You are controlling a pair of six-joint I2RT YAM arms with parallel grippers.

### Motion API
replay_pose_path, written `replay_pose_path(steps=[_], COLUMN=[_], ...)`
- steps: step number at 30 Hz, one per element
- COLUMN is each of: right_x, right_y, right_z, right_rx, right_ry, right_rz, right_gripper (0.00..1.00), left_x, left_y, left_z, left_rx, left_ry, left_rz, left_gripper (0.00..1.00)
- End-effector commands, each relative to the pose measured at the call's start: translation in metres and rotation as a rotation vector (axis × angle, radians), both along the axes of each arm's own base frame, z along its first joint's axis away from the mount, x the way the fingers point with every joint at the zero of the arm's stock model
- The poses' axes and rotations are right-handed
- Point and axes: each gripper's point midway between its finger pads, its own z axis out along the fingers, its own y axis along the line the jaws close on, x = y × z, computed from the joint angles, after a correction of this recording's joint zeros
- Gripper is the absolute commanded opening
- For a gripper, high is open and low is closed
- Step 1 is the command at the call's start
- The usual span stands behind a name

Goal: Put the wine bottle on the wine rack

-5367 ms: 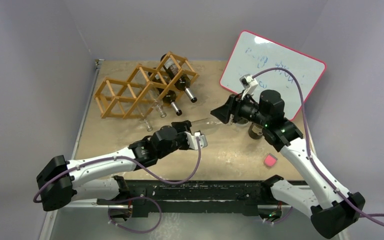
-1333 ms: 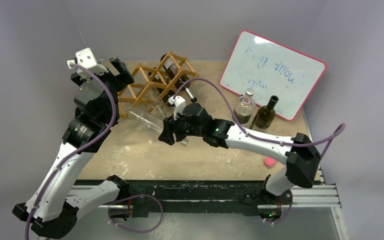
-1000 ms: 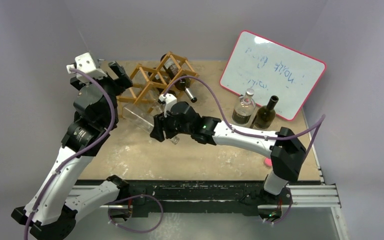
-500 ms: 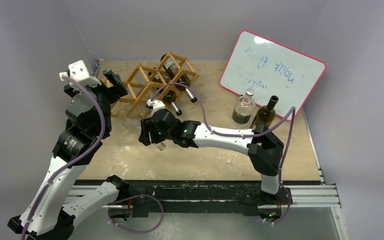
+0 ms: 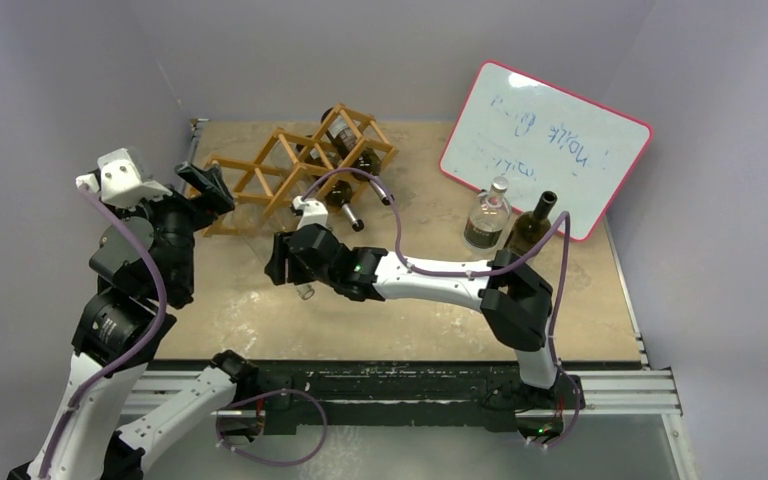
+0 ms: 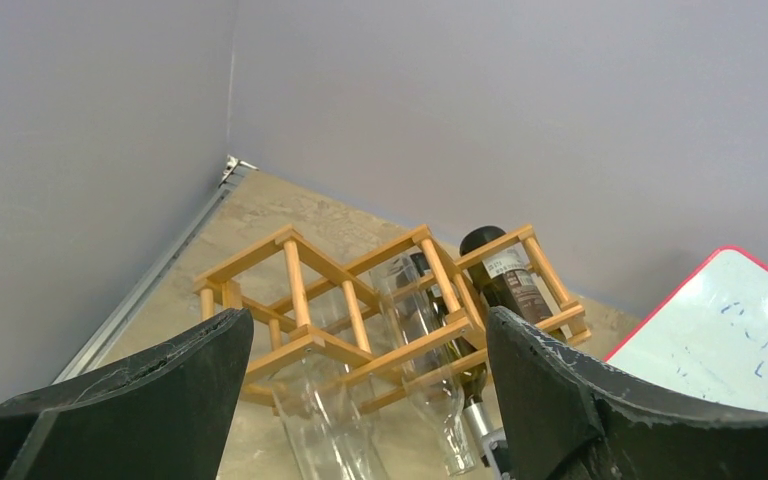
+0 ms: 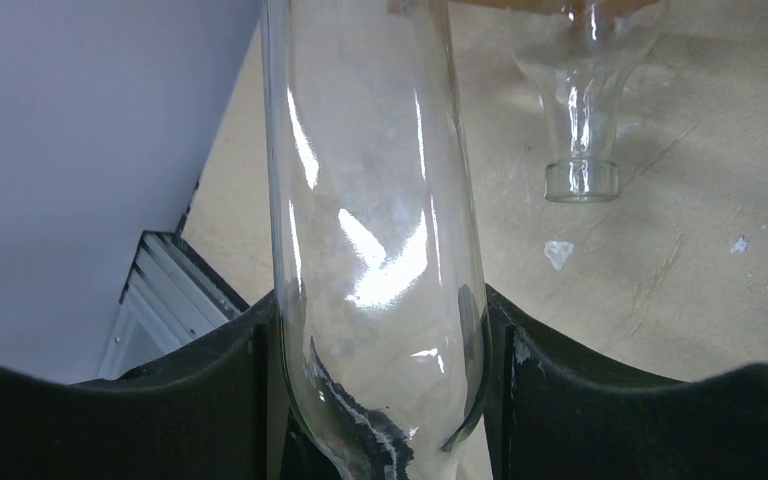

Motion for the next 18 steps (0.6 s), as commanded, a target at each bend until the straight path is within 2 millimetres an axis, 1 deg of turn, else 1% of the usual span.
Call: replay_pose_path(steps=[1, 7, 11, 14, 18], right_x=[0.017, 0.023, 0.037, 0.041, 0.053], right_y=[0.015, 0.029, 0.038, 0.046, 0.056], right_z=[0.086, 0.092, 0.091, 0.092, 0.1], right_rx=[0.249, 0.297, 0.292, 0.325, 0.36], right_ry=[-0.092, -0.119, -0.126, -0.124, -0.147], right_rz=[-0.098, -0.095, -0.148, -0.163, -0.2], right_gripper=[0.0, 0.0, 0.0, 0.0, 0.0], left_x=[-0.004, -0.007, -0.013, -0.019, -0.026], left_y=[-0.003, -0.004, -0.005, 0.001, 0.012], left_z=[0.0, -0.002, -0.001, -0.002, -0.004], left_rx=[-0.018, -0.017, -0.003, 0.006, 0.019], left_ry=[-0.004, -0.007, -0.006, -0.005, 0.001], left_rz=[-0.033, -0.043, -0.07, -0.06, -0.022], left_gripper=[0.86, 0.85, 0.85, 0.85, 0.85])
